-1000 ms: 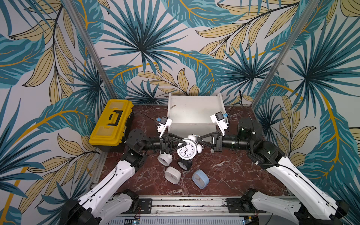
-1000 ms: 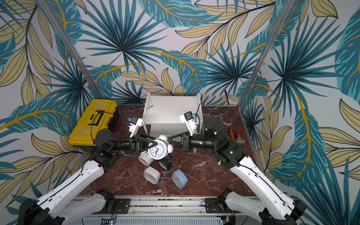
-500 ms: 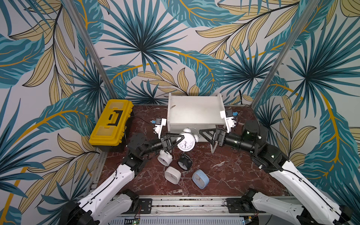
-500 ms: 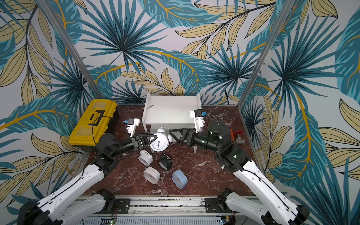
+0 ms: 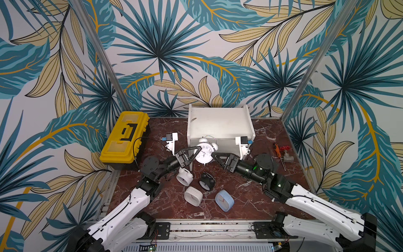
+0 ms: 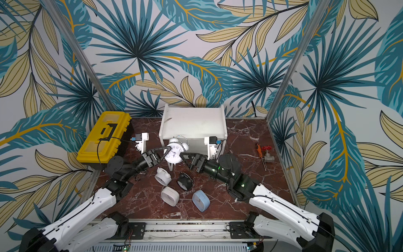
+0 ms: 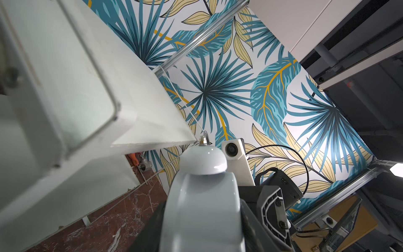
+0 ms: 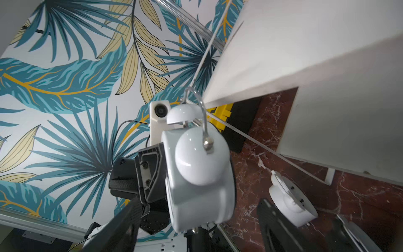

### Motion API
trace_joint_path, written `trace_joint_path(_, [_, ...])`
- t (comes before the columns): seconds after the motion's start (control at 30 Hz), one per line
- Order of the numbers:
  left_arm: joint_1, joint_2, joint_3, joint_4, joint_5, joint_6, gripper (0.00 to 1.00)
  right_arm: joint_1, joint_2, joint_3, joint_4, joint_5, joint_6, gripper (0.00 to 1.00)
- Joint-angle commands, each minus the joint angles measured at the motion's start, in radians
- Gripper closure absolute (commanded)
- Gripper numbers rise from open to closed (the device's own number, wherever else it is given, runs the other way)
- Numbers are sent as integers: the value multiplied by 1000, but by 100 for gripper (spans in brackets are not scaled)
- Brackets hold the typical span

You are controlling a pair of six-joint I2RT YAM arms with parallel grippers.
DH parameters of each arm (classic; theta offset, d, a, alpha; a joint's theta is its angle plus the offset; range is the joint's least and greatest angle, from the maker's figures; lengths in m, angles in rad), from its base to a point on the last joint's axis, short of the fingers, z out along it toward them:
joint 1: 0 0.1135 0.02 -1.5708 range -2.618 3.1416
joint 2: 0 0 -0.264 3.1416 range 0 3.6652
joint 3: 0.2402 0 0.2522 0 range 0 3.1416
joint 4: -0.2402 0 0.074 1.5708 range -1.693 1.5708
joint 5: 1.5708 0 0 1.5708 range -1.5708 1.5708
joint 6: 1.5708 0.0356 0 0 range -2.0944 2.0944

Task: Place the alarm clocks on the shelf by style
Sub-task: Pick up the alarm from the center of the board.

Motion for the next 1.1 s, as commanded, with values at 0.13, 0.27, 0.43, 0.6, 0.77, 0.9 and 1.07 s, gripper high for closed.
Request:
trace_joint_path(0.13, [-2, -8, -29, 147, -15, -57, 75, 16, 82, 1, 188, -71, 35, 41])
trace_joint_path(0.27, [-2, -11, -33, 148, -19, -58, 75, 17, 74, 1, 167, -63, 31, 58])
trace_joint_path(0.43, [-2, 1, -39, 146, -13, -53, 57, 17, 64, 17, 139, -93, 10, 80])
trace_joint_path(0.6, [33, 19, 12, 75, 123, -6, 0, 11, 23, 135, -120, -106, -128, 83])
trace_joint_path(0.77, [86, 54, 55, 103, 297, -21, 0, -115, -1, 249, -394, -271, -264, 84])
trace_joint_path(0.9, [82, 92, 112, 42, 427, 29, 0, -189, 28, 328, -505, -467, -322, 86])
trace_joint_path(1.07, [74, 104, 131, 63, 491, 20, 4, -219, 72, 397, -569, -557, -363, 88])
